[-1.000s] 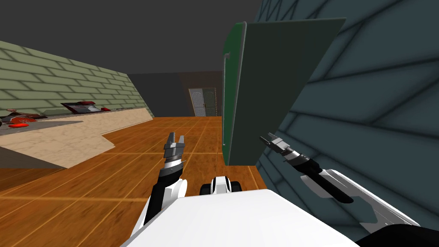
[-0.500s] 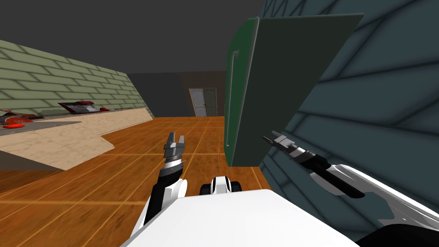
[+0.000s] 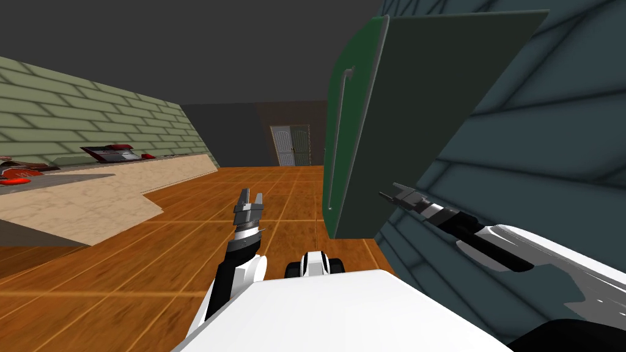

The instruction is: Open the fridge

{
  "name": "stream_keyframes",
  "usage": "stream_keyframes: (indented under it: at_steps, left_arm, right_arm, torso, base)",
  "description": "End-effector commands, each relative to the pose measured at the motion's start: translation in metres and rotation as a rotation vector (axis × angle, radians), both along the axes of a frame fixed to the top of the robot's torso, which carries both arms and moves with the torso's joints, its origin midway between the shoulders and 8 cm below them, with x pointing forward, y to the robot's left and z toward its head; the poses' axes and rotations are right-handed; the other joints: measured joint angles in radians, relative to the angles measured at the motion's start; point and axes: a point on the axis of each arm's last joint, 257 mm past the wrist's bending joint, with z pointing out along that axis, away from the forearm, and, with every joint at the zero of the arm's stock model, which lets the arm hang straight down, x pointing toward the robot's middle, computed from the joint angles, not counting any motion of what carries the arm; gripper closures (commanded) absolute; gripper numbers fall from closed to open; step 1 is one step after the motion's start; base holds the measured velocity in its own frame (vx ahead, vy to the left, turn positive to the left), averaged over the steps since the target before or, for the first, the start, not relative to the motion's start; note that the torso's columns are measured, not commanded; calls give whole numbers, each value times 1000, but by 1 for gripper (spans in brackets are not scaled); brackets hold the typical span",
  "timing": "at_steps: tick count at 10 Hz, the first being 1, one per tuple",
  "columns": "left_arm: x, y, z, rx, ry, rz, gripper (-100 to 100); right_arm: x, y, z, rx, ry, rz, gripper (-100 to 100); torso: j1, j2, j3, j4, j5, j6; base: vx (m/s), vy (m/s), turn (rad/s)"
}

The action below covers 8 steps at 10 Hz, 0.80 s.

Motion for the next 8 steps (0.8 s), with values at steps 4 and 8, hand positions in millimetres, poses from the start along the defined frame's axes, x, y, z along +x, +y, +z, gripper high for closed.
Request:
stream_keyframes:
  at_steps: [4, 8]
  left_arm:
    - [0, 0, 0, 0, 0, 0, 0]
    - [0, 0, 0, 0, 0, 0, 0]
  right_arm:
    - [18, -35, 27, -227, 6, -45, -100]
    - [30, -59, 54, -390, -1, -84, -100]
  torso:
    - [-1, -1, -1, 0, 0, 0]
    - [-1, 0, 0, 0, 0, 0]
  base:
    - [57, 121, -9]
    - [40, 119, -8]
